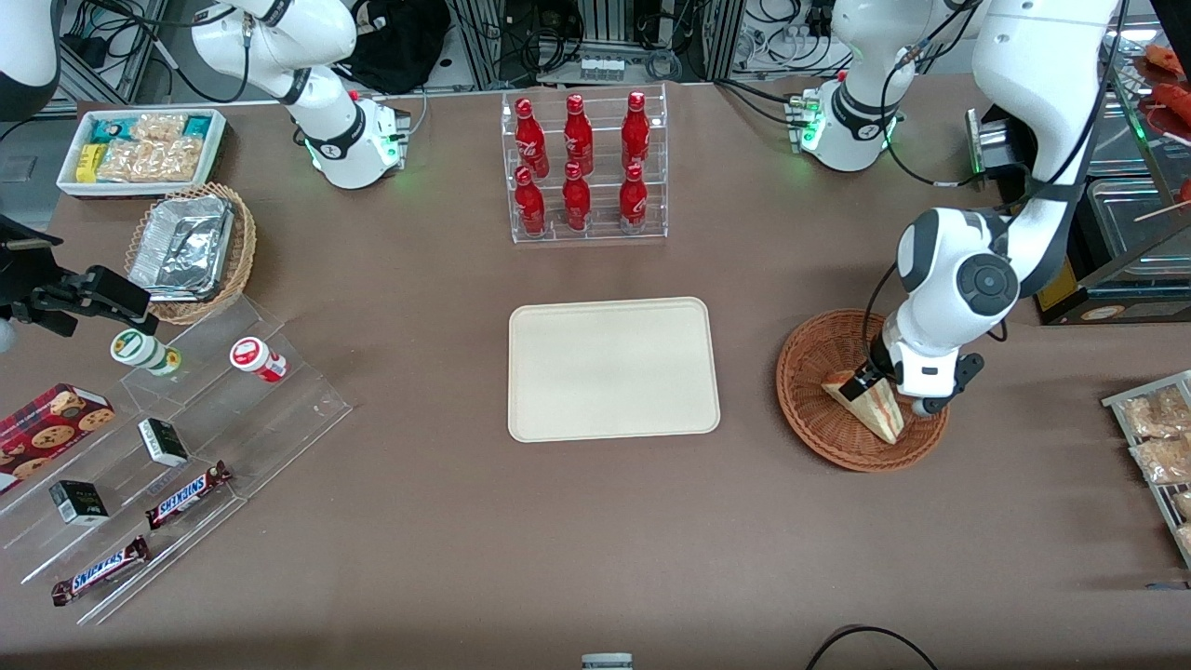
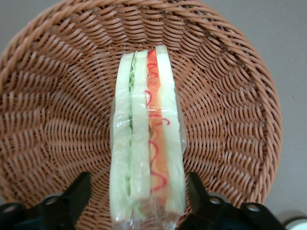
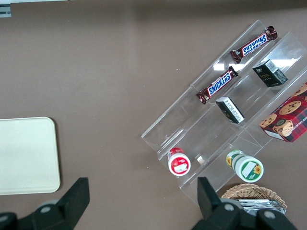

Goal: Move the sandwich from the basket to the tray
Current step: 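Lower the left gripper and close it on the wrapped sandwich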

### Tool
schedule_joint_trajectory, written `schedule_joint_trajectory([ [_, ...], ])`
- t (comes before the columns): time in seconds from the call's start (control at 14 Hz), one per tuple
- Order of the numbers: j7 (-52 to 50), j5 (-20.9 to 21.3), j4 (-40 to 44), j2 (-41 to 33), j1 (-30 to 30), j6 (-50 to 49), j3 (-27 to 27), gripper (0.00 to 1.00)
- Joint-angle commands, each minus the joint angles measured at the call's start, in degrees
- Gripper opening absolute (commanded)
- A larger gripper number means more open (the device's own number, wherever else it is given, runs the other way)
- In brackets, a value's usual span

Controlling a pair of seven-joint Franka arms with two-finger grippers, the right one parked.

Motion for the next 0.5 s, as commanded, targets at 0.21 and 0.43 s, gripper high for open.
schedule_joint_trajectory([
  [0.21,-1.9,-0.4,3.4,1.2,1.0,-0.8,-0.7,0.11],
  [0.43,-1.8,0.4,8.0,-1.5,0.8,-11.3,-0.7,0.11],
])
